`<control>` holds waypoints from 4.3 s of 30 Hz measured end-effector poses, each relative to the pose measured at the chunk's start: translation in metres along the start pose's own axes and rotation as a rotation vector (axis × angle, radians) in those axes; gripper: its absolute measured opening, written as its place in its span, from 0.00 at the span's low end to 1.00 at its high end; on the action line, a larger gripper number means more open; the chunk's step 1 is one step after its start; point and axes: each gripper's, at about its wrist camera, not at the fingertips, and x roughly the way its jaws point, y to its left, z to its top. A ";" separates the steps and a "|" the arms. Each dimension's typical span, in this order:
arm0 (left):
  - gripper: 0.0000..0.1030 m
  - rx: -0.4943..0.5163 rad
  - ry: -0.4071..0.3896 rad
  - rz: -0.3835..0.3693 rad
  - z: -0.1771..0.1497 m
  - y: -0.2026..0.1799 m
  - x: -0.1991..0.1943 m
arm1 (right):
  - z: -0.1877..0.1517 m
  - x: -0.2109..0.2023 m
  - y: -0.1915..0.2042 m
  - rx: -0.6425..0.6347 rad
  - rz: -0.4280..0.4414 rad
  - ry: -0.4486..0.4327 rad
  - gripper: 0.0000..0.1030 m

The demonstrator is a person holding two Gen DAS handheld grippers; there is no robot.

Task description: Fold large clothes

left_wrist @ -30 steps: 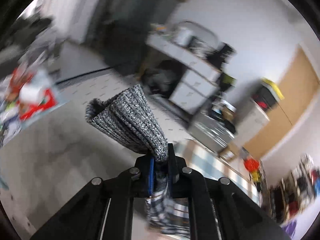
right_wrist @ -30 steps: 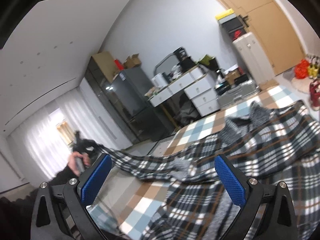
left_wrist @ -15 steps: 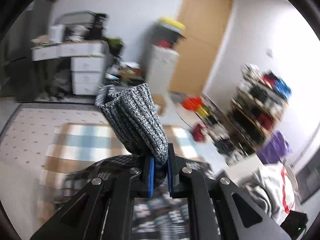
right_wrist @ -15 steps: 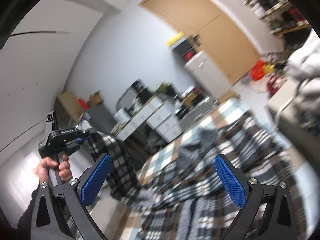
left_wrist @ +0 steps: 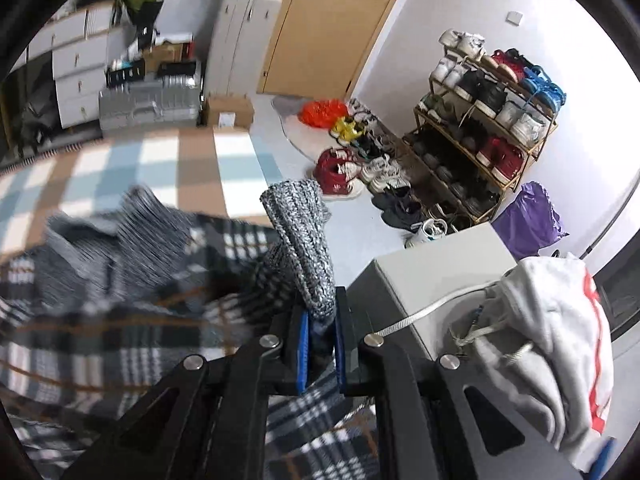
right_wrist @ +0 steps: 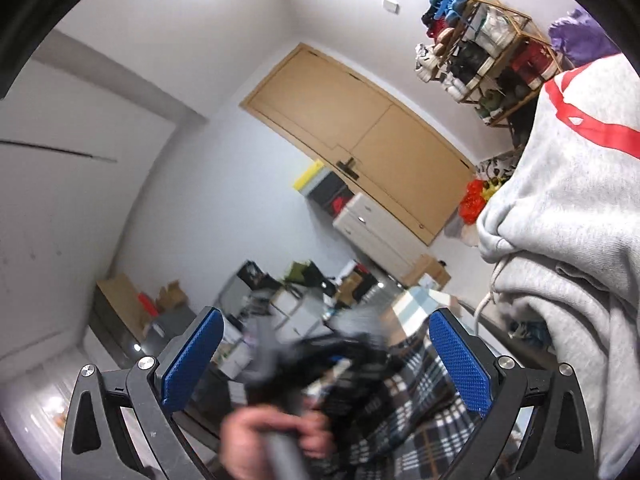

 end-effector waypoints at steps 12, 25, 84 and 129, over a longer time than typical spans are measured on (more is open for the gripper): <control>0.33 0.024 0.261 -0.194 -0.013 -0.015 -0.025 | -0.004 0.010 0.006 -0.028 0.058 0.031 1.00; 0.68 -0.071 0.091 -0.040 -0.028 0.164 -0.178 | -0.023 0.034 0.016 -0.065 0.051 0.153 1.00; 0.68 -0.109 0.107 0.055 -0.073 0.217 -0.130 | -0.165 0.251 -0.013 -0.673 -0.502 0.993 1.00; 0.04 0.022 0.160 0.260 0.109 0.220 -0.014 | -0.181 0.416 0.012 -0.999 -0.409 1.061 0.12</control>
